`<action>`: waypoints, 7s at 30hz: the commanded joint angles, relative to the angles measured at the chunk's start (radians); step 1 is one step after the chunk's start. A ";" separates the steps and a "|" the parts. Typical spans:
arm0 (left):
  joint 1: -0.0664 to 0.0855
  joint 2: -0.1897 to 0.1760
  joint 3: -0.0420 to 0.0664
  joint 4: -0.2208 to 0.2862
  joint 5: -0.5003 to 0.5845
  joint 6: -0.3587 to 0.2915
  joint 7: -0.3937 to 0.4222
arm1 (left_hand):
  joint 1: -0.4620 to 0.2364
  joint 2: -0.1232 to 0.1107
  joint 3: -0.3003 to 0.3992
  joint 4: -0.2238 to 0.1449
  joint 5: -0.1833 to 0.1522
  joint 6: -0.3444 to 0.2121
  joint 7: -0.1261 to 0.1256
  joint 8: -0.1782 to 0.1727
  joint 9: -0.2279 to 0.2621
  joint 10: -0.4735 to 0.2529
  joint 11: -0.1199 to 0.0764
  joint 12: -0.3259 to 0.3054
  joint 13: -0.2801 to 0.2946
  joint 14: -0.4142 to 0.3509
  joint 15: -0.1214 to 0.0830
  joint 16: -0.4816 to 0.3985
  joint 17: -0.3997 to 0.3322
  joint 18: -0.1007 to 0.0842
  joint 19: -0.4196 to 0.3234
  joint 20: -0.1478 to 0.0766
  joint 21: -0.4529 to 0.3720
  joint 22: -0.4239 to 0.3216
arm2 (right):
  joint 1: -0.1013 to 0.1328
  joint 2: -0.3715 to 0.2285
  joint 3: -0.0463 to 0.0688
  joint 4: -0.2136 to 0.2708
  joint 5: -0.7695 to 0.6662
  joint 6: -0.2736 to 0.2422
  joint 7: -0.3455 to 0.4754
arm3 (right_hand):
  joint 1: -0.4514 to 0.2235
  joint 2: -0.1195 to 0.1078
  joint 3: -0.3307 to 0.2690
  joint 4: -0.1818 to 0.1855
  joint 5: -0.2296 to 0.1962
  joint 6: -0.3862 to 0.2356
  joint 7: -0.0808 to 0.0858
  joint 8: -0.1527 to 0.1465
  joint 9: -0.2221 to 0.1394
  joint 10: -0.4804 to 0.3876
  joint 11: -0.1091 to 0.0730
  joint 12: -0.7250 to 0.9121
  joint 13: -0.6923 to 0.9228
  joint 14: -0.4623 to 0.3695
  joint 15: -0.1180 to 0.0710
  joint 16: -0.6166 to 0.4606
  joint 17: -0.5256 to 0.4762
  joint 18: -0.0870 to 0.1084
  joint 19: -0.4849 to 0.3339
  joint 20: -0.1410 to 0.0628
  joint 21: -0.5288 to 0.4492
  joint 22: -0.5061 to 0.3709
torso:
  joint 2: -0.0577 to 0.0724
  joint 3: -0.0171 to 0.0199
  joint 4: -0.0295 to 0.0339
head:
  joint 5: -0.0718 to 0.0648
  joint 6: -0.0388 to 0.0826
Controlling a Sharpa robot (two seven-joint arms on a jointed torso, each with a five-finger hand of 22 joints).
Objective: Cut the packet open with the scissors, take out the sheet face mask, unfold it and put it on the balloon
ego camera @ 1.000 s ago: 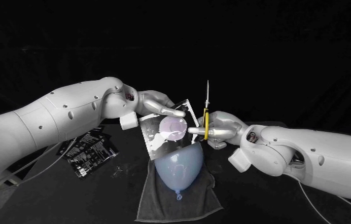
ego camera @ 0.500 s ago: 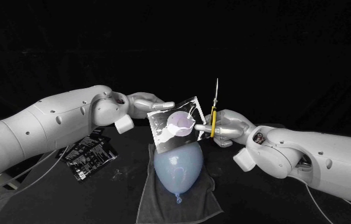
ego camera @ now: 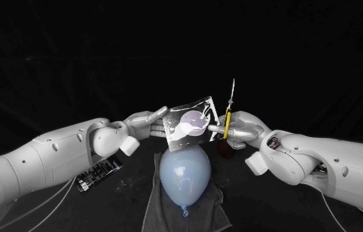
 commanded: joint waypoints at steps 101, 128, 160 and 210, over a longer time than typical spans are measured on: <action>-0.090 0.075 0.054 0.053 0.102 -0.132 0.143 | 0.288 0.195 0.734 -0.077 -0.001 0.355 0.038 0.147 0.003 0.267 -0.037 0.000 0.000 0.232 -0.067 -0.015 -0.055 0.017 0.137 -0.031 -0.043 0.005 | -0.010 0.085 0.003 -0.080 0.053 0.001 0.034 | -0.092 -0.074 -0.067 0.027 0.005 -0.074 0.027 -0.079 0.039 0.113 -0.083 0.064 -0.428 0.026 0.022 -0.047 -0.100 0.030 -0.061 0.014 -0.105 0.088 | 0.000 -0.0004 -0.0021 | -0.024 -0.004; 0.042 0.162 0.054 -0.028 0.044 -0.205 0.085 | 0.257 0.184 0.765 -0.102 -0.001 0.359 0.037 0.157 0.010 0.278 -0.040 0.000 0.000 0.245 -0.070 -0.017 -0.056 0.017 0.148 -0.036 -0.042 0.005 | -0.121 -0.085 -0.016 0.037 0.005 0.085 -0.018 | -0.011 -0.073 -0.085 0.053 0.005 -0.027 0.020 -0.113 0.054 0.175 -0.086 -0.175 -0.658 0.029 0.019 -0.052 -0.103 0.028 -0.045 0.013 -0.105 0.098 | -0.001 0.0029 -0.0072 | -0.050 -0.006; 0.046 0.312 0.037 -0.097 -0.099 -0.292 -0.018 | 0.244 0.181 0.780 -0.111 -0.001 0.360 0.036 0.160 0.012 0.283 -0.041 0.000 0.000 0.251 -0.072 -0.017 -0.056 0.017 0.153 -0.038 -0.042 0.005 | -0.272 -0.145 -0.025 0.158 -0.043 0.081 -0.072 | -0.201 -0.201 -0.252 0.174 0.004 -0.161 0.063 -0.215 0.034 0.228 -0.051 -0.233 -0.709 0.026 0.047 -0.062 -0.123 0.034 -0.056 0.034 -0.139 0.087 | 0.000 0.0054 -0.0131 | -0.180 -0.084; 0.019 0.297 0.035 -0.054 -0.009 -0.332 -0.039 | 0.237 0.180 0.791 -0.118 -0.001 0.360 0.036 0.162 0.014 0.285 -0.042 0.000 0.000 0.253 -0.072 -0.018 -0.056 0.016 0.152 -0.038 -0.043 0.005 | -0.281 -0.162 -0.024 0.122 0.134 0.421 -0.007 | 0.061 0.042 -0.857 0.122 0.005 -0.261 0.056 -0.012 -0.006 0.338 -0.049 1.174 0.264 0.103 0.050 0.112 0.309 0.009 0.001 0.040 -0.038 0.173 | -0.001 0.0077 -0.0084 | -0.212 -0.142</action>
